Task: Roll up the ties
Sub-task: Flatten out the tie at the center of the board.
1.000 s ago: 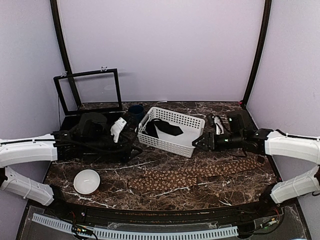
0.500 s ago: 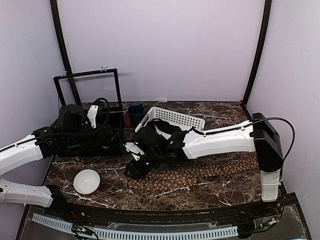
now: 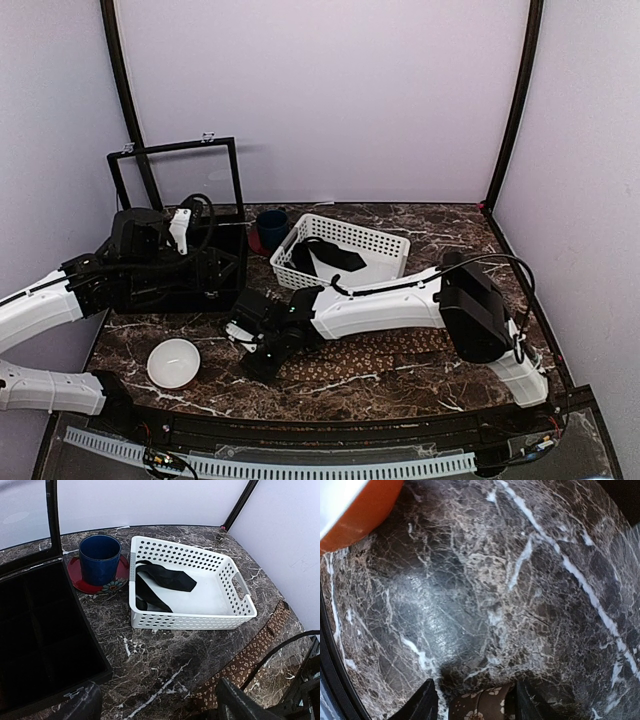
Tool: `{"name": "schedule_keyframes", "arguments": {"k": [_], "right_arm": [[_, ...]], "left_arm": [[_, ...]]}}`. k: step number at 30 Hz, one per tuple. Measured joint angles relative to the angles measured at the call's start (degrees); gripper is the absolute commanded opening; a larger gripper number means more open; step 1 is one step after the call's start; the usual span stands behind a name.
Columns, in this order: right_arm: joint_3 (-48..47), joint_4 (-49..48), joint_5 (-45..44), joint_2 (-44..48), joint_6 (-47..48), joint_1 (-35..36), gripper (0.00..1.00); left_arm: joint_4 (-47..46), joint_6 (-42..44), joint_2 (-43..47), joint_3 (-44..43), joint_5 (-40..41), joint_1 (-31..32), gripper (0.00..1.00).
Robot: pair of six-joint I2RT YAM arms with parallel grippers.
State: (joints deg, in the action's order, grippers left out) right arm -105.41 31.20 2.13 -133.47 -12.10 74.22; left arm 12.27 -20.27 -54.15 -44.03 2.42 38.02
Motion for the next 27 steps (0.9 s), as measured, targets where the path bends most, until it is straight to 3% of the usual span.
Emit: {"name": "schedule_keyframes", "arguments": {"k": [1,4,6,15,21,27], "right_arm": [[-0.8,0.8,-0.5,-0.2,0.4,0.2,0.37],[-2.2,2.9,-1.3,-0.4,1.4,0.9,0.09],[-2.9,4.1,-1.8,-0.4,1.7,1.2,0.0],[-2.8,4.2,-3.7,4.0,1.9,1.0,0.0],[10.8,-2.2,-1.8,23.6,-0.9,-1.8,0.0],[24.0,-19.4,1.5,47.5,-6.2,-11.7,0.0]], "left_arm": [[-0.1,0.0,0.0,0.0,0.0,0.0,0.81],[-0.3,0.0,0.0,0.3,0.0,0.0,0.81],[-0.3,0.0,-0.2,0.4,0.0,0.0,0.81],[-0.4,0.1,-0.2,0.4,0.6,-0.3,0.81],[-3.2,-0.3,-0.6,-0.6,1.3,-0.7,0.81],[-3.2,1.7,-3.5,-0.6,-1.3,-0.9,0.74]]}}
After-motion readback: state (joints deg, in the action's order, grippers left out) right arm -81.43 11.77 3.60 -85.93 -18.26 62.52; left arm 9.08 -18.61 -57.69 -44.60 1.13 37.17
